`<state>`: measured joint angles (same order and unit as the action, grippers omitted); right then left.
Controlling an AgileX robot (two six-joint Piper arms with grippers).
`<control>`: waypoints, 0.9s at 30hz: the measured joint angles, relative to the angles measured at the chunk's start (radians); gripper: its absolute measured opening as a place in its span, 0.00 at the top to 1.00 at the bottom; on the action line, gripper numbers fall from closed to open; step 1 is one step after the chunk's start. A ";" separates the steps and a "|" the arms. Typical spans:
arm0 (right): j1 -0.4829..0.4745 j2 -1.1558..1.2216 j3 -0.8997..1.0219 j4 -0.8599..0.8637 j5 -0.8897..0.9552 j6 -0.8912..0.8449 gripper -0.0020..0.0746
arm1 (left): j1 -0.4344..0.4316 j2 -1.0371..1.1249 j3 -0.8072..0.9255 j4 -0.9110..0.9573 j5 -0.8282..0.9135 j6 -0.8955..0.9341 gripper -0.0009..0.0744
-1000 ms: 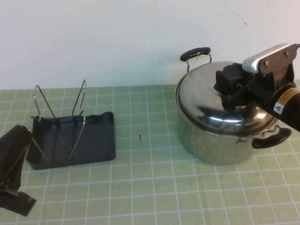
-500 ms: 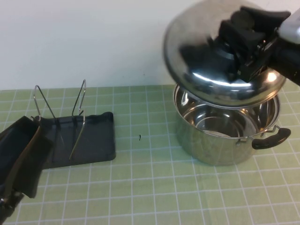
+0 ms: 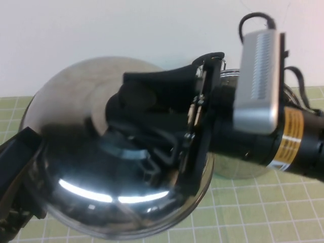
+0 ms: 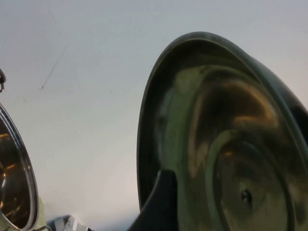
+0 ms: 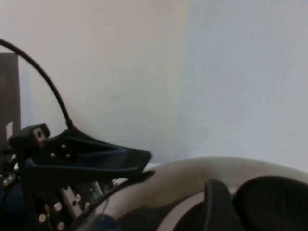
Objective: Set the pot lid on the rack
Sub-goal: Hand over the pot lid
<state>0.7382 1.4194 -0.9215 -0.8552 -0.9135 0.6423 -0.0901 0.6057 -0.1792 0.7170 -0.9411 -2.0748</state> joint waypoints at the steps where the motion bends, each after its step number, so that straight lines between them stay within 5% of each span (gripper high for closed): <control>1: 0.020 0.000 0.000 0.006 0.013 -0.014 0.52 | 0.000 0.000 0.000 0.003 -0.004 0.000 0.09; 5: 0.059 0.005 0.000 0.020 0.033 -0.073 0.52 | 0.000 0.000 0.000 0.034 -0.020 0.000 0.12; 8: 0.065 0.022 0.000 0.033 0.033 -0.088 0.52 | 0.000 0.000 0.000 0.059 -0.039 -0.001 0.25; 14: 0.065 0.068 0.000 0.051 -0.006 -0.088 0.52 | 0.000 0.000 -0.002 0.073 -0.089 0.011 0.77; 24: 0.065 0.093 0.000 0.083 -0.090 -0.100 0.52 | 0.000 -0.002 -0.007 0.061 -0.125 0.082 0.80; 27: 0.065 0.093 0.000 0.119 -0.109 -0.106 0.40 | 0.000 -0.002 -0.009 0.091 -0.124 0.093 0.87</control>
<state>0.8028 1.5124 -0.9215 -0.7360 -1.0227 0.5364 -0.0901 0.6035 -0.1883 0.8085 -1.0652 -1.9816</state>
